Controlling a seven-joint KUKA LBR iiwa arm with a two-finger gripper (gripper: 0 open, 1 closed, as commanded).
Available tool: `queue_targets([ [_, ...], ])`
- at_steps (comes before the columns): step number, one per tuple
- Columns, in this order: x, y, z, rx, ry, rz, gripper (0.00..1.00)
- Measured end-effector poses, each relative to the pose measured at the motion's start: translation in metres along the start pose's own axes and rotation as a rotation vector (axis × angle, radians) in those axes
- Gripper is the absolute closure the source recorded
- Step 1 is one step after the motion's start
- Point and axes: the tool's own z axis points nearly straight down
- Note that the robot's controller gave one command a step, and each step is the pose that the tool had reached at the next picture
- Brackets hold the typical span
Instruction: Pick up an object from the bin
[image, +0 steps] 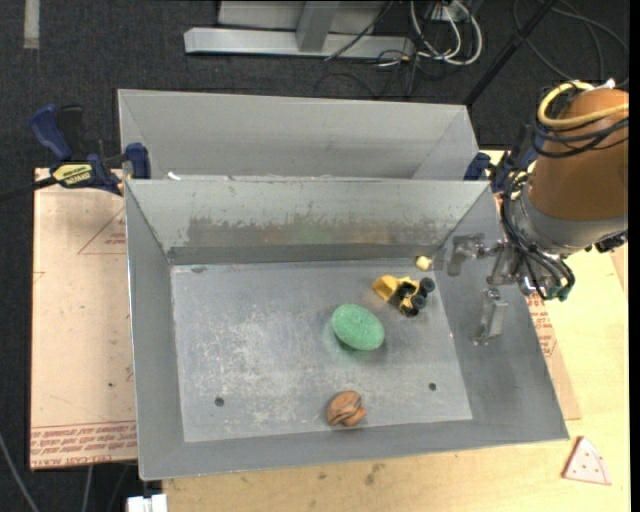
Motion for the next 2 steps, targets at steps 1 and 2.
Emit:
queue_targets([
  [1, -0.001, 0.001, -0.005, 0.001, -0.007, -0.003, 0.0],
  [2, -0.009, 0.042, 0.026, 0.004, -0.013, 0.004, 0.0],
])
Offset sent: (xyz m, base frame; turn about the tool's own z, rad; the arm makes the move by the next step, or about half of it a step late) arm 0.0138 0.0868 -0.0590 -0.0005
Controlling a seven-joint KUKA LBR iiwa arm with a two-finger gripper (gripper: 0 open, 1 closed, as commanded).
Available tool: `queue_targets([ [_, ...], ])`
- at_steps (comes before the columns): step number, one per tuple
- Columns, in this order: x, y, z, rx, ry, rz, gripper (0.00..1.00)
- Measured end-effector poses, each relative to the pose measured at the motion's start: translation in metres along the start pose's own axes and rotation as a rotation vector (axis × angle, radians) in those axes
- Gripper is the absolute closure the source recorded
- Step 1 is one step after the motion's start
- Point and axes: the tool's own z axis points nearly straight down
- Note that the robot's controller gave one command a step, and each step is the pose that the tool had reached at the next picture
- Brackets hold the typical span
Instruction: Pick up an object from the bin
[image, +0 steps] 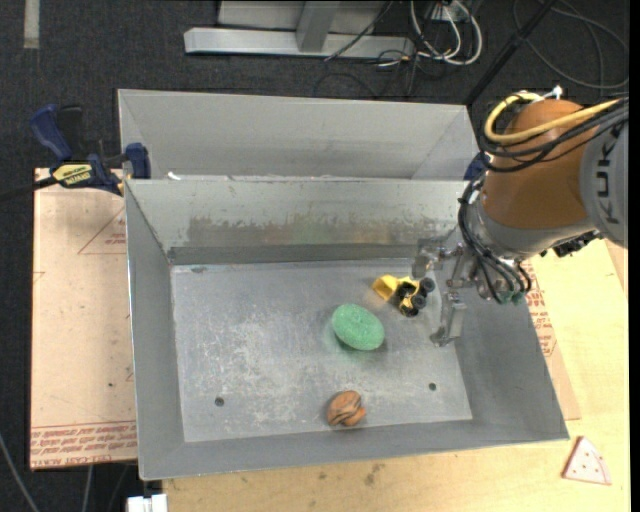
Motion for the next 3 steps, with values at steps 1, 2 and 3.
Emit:
queue_targets([
  [1, 0.018, 0.026, 0.024, -0.007, 0.007, 0.063, 0.0],
  [2, 0.004, 0.028, 0.054, -0.001, 0.003, 0.007, 0.0],
  [3, -0.003, 0.046, 0.08, -0.003, 0.006, -0.061, 0.0],
])
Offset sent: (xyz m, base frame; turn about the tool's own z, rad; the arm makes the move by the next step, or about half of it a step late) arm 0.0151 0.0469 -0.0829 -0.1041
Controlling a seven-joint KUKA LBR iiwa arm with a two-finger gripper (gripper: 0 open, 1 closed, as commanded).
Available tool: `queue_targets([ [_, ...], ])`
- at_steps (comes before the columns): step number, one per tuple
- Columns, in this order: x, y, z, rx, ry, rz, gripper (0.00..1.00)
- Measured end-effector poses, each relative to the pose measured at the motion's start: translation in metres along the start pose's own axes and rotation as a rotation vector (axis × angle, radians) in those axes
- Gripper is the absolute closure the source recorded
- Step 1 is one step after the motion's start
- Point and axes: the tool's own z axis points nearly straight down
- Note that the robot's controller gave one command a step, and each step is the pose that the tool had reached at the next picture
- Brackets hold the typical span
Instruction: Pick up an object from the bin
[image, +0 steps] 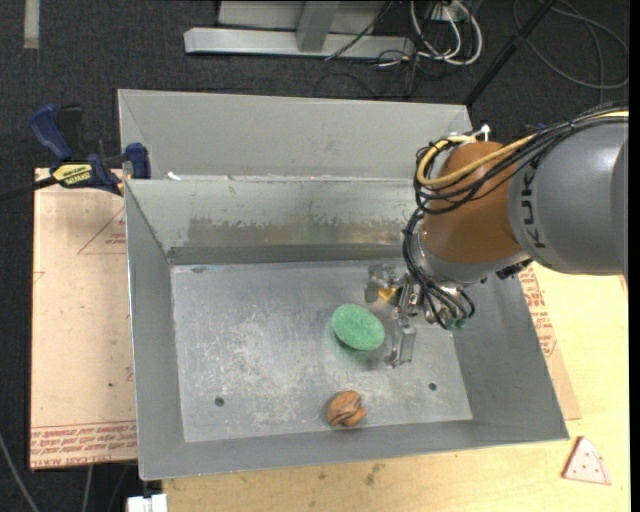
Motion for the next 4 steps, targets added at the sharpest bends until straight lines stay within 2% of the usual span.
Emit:
queue_targets([
  [1, 0.006, 0.008, 0.028, 0.0, -0.001, 0.26, 0.0],
  [2, -0.005, 0.012, 0.042, 0.0, -0.002, 0.05, 1.0],
  [3, -0.005, 0.013, 0.042, 0.001, -0.002, 0.049, 1.0],
  [4, -0.029, 0.029, 0.032, 0.001, -0.001, 0.055, 1.0],
])
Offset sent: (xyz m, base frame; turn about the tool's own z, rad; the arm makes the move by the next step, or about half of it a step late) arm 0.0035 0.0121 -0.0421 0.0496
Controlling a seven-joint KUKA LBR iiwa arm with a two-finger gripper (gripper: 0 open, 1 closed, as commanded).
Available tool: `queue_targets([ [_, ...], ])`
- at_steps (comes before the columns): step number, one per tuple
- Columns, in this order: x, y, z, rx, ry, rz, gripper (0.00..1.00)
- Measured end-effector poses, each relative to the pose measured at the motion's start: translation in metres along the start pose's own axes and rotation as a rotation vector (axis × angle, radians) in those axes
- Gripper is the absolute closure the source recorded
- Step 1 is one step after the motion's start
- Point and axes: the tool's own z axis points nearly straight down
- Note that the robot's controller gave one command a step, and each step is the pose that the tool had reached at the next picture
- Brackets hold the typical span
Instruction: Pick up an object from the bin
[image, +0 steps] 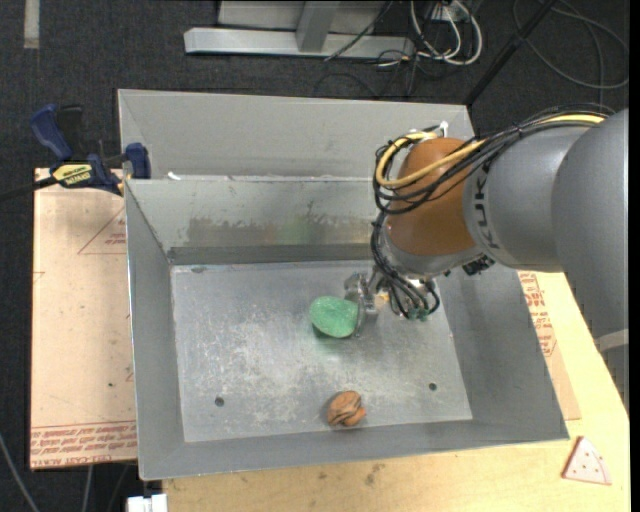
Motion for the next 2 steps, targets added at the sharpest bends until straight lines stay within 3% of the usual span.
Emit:
queue_targets([
  [1, 0.0314, 0.0204, 0.0105, 0.0, 0.001, -0.009, 1.0],
  [2, 0.0314, 0.0206, 0.0104, 0.0, 0.001, -0.01, 1.0],
])
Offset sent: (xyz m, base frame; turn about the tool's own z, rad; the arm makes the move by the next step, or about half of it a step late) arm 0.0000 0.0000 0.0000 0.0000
